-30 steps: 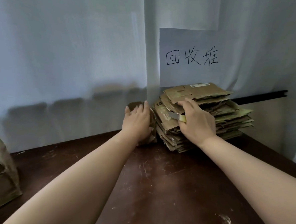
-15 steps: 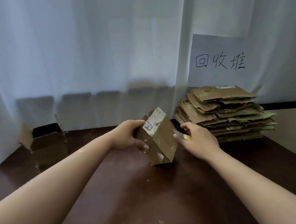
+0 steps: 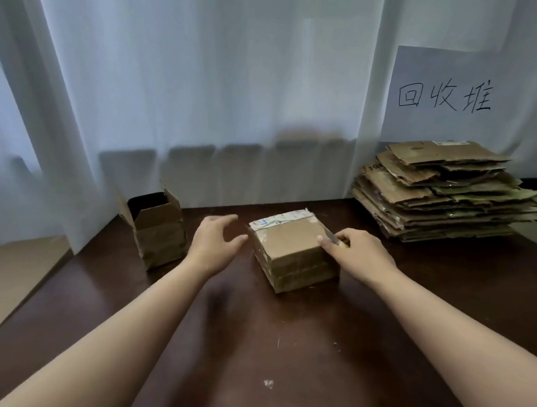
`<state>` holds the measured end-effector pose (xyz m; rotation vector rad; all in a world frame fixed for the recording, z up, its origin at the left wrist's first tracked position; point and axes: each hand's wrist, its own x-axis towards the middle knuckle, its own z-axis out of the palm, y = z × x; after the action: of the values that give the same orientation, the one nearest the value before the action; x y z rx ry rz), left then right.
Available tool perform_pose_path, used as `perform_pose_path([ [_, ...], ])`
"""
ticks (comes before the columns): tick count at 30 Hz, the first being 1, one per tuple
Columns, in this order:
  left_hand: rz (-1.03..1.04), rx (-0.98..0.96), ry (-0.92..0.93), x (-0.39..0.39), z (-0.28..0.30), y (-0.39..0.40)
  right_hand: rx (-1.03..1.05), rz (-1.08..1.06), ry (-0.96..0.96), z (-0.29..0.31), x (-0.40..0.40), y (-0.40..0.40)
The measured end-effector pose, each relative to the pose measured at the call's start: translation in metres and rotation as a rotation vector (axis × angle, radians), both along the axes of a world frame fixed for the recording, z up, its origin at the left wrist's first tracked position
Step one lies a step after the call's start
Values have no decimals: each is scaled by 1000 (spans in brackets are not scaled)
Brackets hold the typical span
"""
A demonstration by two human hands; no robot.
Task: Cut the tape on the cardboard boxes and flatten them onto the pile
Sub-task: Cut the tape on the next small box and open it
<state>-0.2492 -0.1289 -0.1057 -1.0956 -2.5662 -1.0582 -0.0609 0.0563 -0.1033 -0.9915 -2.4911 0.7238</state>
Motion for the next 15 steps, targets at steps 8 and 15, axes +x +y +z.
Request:
perform_pose_path([
  [8, -459, -136, -5, 45, 6, 19, 48, -90, 79, 2, 8, -7],
  [15, -554, -187, -162, 32, -3, 26, 2, 138, 89, -21, 26, 0],
])
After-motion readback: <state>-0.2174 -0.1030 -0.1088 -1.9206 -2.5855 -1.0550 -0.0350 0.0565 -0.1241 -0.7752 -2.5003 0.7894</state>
